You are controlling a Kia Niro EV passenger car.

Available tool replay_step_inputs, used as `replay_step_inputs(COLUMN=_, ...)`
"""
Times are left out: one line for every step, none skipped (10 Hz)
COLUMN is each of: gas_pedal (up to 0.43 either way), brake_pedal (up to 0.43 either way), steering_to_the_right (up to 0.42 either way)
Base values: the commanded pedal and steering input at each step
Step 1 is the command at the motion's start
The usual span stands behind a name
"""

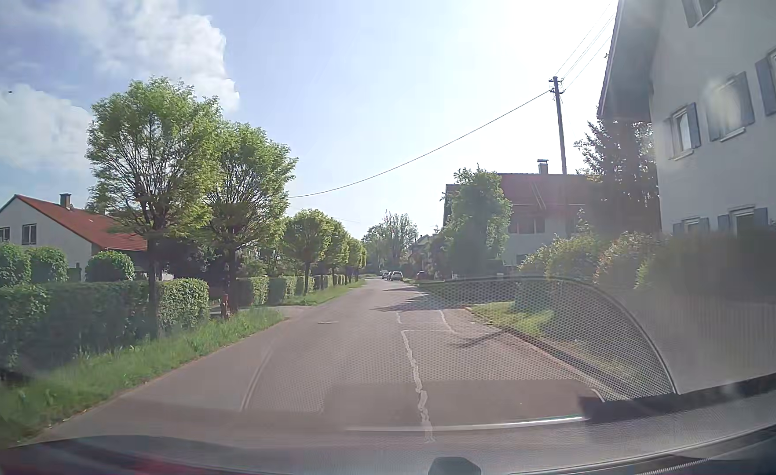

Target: Follow the waypoints while adhering to traffic rules and regulations

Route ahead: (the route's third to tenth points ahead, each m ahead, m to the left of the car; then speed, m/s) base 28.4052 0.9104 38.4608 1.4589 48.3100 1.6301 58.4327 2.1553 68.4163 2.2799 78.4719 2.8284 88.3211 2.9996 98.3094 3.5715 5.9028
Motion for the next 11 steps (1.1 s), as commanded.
replay_step_inputs(gas_pedal=0.118, brake_pedal=0.0, steering_to_the_right=-0.009)
replay_step_inputs(gas_pedal=0.118, brake_pedal=0.0, steering_to_the_right=-0.009)
replay_step_inputs(gas_pedal=0.118, brake_pedal=0.0, steering_to_the_right=-0.01)
replay_step_inputs(gas_pedal=0.118, brake_pedal=0.0, steering_to_the_right=-0.01)
replay_step_inputs(gas_pedal=0.118, brake_pedal=0.0, steering_to_the_right=-0.01)
replay_step_inputs(gas_pedal=0.118, brake_pedal=0.0, steering_to_the_right=-0.011)
replay_step_inputs(gas_pedal=0.118, brake_pedal=0.0, steering_to_the_right=-0.014)
replay_step_inputs(gas_pedal=0.118, brake_pedal=0.0, steering_to_the_right=-0.015)
replay_step_inputs(gas_pedal=0.118, brake_pedal=0.0, steering_to_the_right=-0.017)
replay_step_inputs(gas_pedal=0.118, brake_pedal=0.0, steering_to_the_right=-0.018)
replay_step_inputs(gas_pedal=0.118, brake_pedal=0.0, steering_to_the_right=-0.021)
